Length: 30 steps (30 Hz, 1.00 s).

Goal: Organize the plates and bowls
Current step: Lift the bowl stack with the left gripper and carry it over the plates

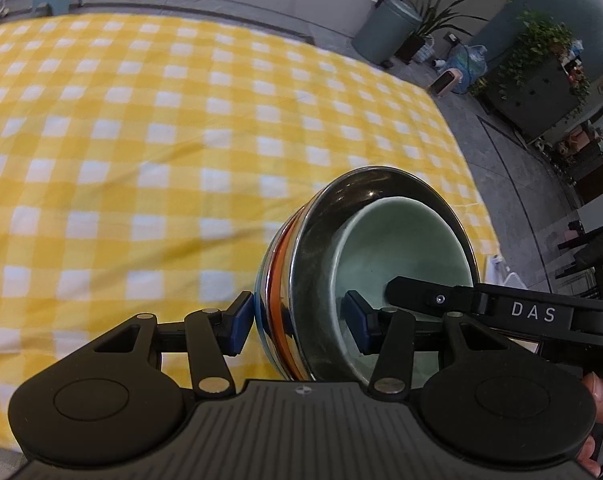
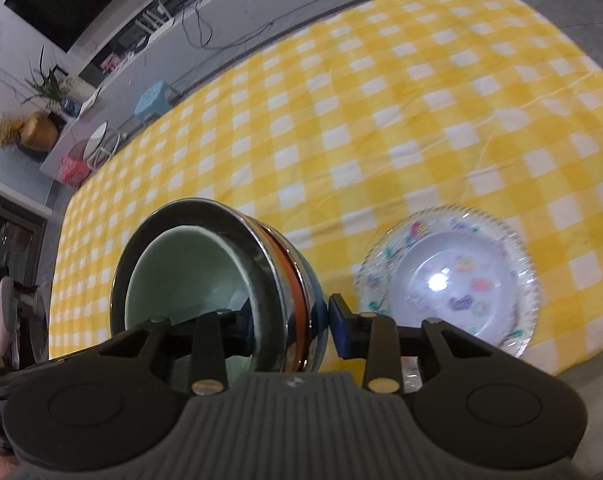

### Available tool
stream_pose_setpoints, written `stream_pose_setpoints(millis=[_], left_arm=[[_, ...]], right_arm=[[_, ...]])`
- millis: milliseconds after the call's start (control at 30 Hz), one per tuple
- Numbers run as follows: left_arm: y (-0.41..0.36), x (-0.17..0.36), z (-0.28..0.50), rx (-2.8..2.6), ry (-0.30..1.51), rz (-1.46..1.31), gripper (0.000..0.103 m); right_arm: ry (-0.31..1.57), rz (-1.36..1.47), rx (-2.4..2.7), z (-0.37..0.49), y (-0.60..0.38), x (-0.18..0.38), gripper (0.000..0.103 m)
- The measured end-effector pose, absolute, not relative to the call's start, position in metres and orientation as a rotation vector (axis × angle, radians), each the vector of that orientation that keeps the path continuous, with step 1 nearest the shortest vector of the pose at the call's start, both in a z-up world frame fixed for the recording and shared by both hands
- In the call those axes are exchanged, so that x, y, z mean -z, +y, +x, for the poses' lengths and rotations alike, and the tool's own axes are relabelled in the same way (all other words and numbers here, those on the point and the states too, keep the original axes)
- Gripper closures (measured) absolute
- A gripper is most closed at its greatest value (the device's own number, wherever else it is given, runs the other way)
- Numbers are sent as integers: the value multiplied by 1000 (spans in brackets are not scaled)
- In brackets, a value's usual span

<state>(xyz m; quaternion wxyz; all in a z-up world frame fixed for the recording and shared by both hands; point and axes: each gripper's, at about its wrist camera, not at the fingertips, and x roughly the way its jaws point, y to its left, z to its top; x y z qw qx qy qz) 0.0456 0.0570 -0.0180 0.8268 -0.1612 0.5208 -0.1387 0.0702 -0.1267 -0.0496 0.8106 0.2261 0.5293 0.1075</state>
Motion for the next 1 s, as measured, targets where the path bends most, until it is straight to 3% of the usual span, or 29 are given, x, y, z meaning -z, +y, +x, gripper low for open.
stream_pose_setpoints(millis=[467,1000], left_arm=[[-25,14,61,368,1112,-315,47],[-58,48,71,373,1187,-311,47]], right_arm=[[1092,528,-113,60,-208,32,69],[1143,569,-61,58,-242,69,69]])
